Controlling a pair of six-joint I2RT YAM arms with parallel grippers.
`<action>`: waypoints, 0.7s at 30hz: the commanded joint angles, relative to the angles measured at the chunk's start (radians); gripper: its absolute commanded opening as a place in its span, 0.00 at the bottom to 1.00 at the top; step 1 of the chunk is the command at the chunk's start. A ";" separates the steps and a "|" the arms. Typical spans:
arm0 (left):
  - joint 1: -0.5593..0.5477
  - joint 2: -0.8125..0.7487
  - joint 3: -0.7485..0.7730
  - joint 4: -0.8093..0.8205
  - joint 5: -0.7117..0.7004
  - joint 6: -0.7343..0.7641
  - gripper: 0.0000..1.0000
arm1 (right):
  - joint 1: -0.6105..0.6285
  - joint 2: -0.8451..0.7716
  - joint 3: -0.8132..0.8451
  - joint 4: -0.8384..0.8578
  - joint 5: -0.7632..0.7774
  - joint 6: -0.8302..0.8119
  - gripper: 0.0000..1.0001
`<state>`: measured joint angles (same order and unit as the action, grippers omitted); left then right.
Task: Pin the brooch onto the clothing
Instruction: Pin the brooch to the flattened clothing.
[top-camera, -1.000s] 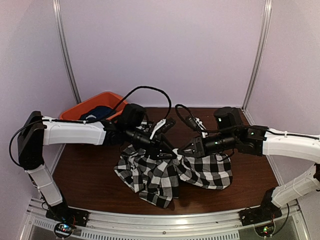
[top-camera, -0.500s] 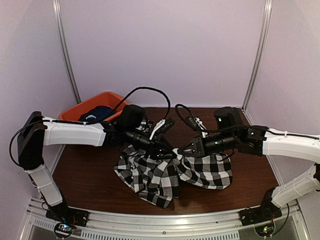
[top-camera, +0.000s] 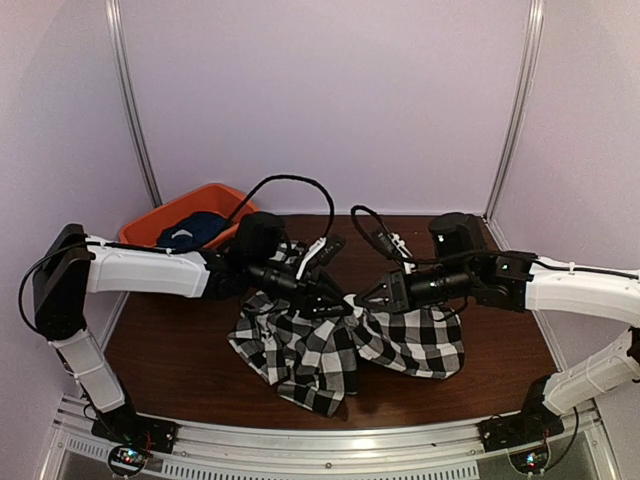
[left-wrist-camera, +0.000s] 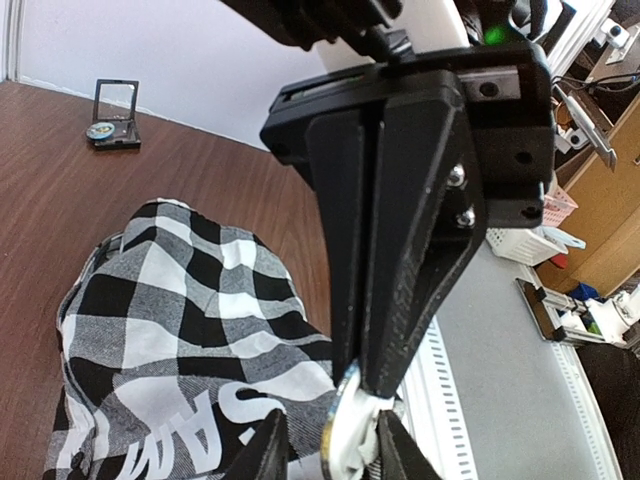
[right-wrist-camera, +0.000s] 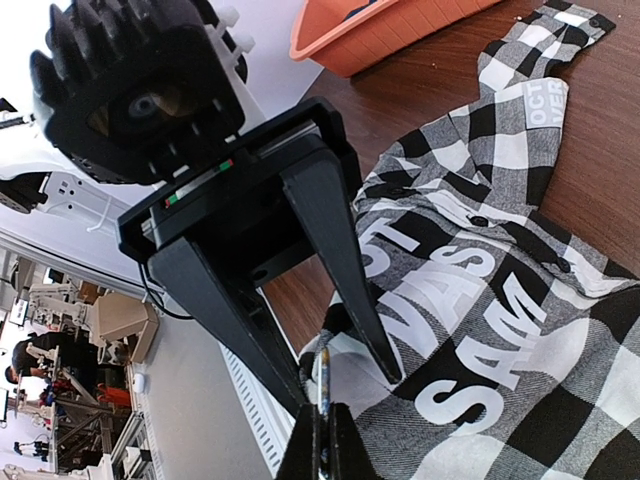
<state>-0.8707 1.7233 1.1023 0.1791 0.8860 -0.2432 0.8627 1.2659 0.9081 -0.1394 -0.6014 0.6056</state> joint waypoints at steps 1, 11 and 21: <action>0.018 -0.017 -0.021 0.059 -0.029 -0.016 0.30 | 0.010 -0.040 -0.005 0.095 -0.072 0.013 0.00; 0.025 -0.019 -0.033 0.087 -0.023 -0.036 0.22 | 0.007 -0.038 -0.003 0.091 -0.078 0.015 0.00; 0.038 -0.021 -0.032 0.081 -0.056 -0.060 0.09 | 0.003 -0.037 0.008 0.078 -0.077 0.016 0.00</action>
<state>-0.8627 1.7111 1.0817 0.2401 0.9146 -0.2947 0.8574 1.2621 0.9058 -0.1108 -0.6067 0.6048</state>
